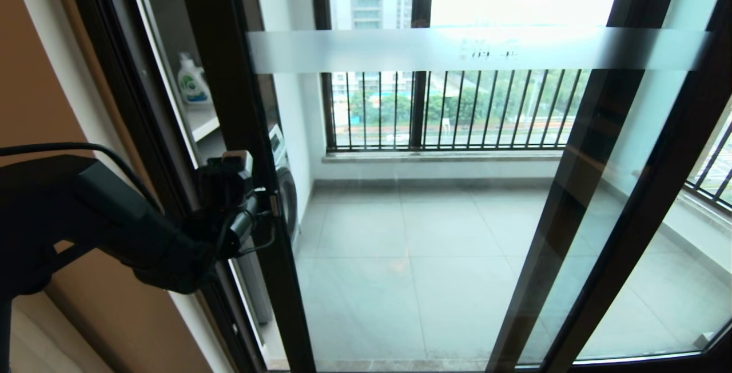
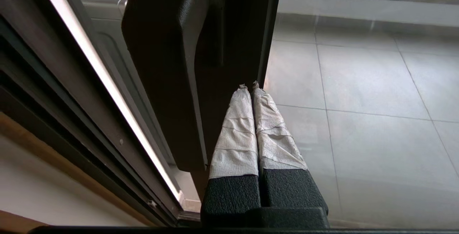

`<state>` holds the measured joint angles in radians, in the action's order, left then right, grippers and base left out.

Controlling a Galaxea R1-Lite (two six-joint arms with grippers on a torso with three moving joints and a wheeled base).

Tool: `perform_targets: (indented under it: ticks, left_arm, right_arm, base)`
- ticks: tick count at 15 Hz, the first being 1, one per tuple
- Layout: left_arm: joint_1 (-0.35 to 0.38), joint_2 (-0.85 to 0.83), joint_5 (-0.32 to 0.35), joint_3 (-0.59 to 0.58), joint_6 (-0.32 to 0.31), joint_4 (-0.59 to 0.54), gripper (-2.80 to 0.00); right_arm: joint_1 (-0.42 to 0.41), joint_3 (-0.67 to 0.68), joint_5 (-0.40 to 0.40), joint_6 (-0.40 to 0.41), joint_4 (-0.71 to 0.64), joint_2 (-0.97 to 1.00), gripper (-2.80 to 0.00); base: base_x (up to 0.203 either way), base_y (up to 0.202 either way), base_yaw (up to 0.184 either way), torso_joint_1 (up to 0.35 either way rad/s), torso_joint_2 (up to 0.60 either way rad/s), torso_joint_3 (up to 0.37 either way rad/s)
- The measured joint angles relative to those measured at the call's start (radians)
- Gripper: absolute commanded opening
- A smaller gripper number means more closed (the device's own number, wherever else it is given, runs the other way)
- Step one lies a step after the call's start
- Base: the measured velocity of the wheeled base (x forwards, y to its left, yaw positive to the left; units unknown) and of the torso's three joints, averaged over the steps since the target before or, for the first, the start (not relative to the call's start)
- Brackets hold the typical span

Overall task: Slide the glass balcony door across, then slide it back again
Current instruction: Close the slid door

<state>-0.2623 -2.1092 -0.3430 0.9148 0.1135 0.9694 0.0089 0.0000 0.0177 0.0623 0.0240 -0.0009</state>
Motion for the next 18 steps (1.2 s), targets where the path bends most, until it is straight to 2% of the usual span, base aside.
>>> perform_targets:
  ticks: [5,11,18]
  left_arm:
    - [0.079,0.028,0.022,-0.011,0.003,0.001,-2.8]
    - [0.183,0.048,0.101,-0.024,-0.005,-0.004,-2.8]
    - [0.259,0.028,0.113,-0.013,-0.009,0.005,-2.8]
  right_arm:
    - [0.0,0.0,0.0,0.0,0.0,0.0,-2.8]
    - [0.0,0.0,0.0,0.0,0.0,0.0,-2.8]
    - [0.0,0.0,0.0,0.0,0.0,0.0,-2.8]
  base:
    - [0.0,0.0,0.0,0.0,0.0,0.0]
    - [0.0,0.0,0.0,0.0,0.0,0.0]
    - [0.0,0.0,0.0,0.0,0.0,0.0]
